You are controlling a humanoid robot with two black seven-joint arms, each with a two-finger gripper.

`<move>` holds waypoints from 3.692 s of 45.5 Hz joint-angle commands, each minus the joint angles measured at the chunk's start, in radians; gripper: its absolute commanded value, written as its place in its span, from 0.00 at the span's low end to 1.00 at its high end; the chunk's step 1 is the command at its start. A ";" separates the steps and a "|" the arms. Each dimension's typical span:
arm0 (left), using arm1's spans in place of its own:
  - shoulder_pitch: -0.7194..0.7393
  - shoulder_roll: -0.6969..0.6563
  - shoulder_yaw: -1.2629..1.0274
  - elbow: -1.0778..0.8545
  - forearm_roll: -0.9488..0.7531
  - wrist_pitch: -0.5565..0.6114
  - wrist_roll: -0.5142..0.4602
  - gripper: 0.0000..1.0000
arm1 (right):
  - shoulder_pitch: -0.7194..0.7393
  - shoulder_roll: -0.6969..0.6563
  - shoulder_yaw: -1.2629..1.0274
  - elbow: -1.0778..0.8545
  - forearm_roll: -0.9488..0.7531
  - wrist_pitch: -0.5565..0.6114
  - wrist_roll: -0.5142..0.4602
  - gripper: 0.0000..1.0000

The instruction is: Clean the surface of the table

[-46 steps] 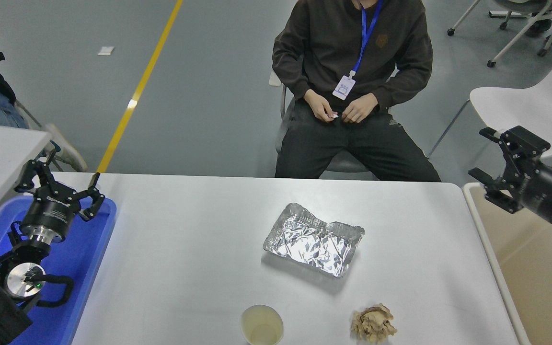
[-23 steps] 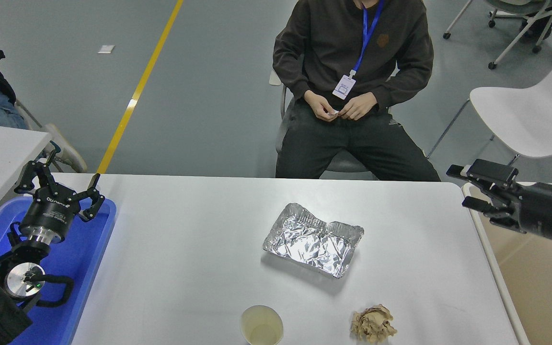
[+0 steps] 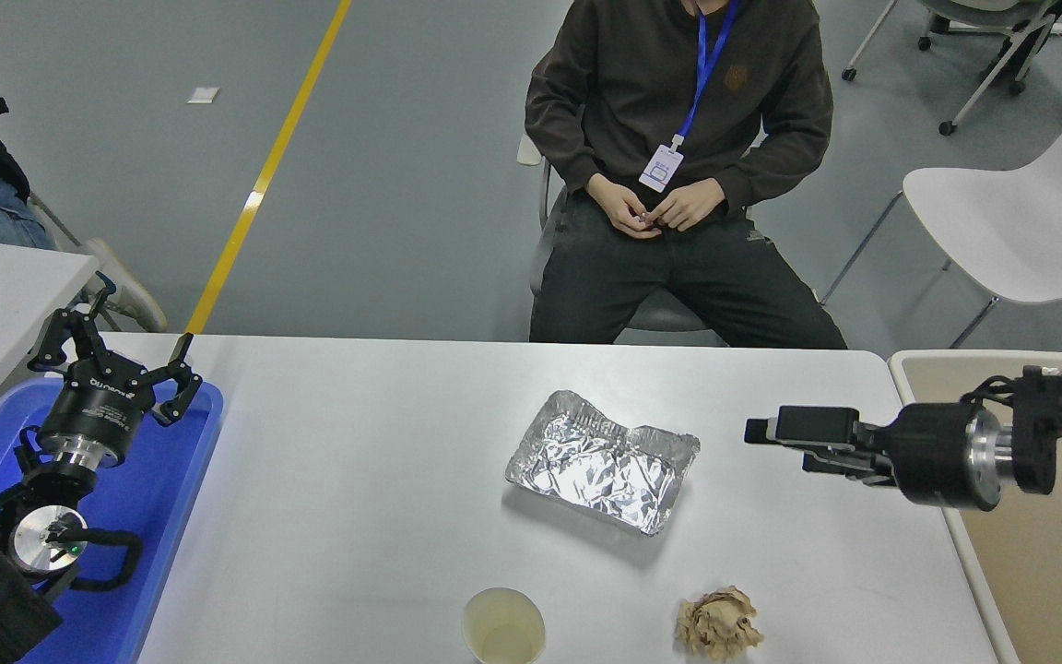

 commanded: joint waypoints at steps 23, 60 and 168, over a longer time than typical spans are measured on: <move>-0.001 0.000 -0.002 0.000 0.000 0.000 0.000 1.00 | 0.276 0.025 -0.479 -0.017 0.300 0.016 -0.017 0.99; -0.001 0.000 0.000 0.000 0.001 0.000 0.000 1.00 | 0.248 0.293 -0.478 -0.148 0.416 -0.079 -0.023 1.00; 0.000 0.000 -0.002 -0.002 0.001 -0.002 0.002 1.00 | 0.268 0.678 -0.554 -0.295 0.343 -0.266 -0.336 0.88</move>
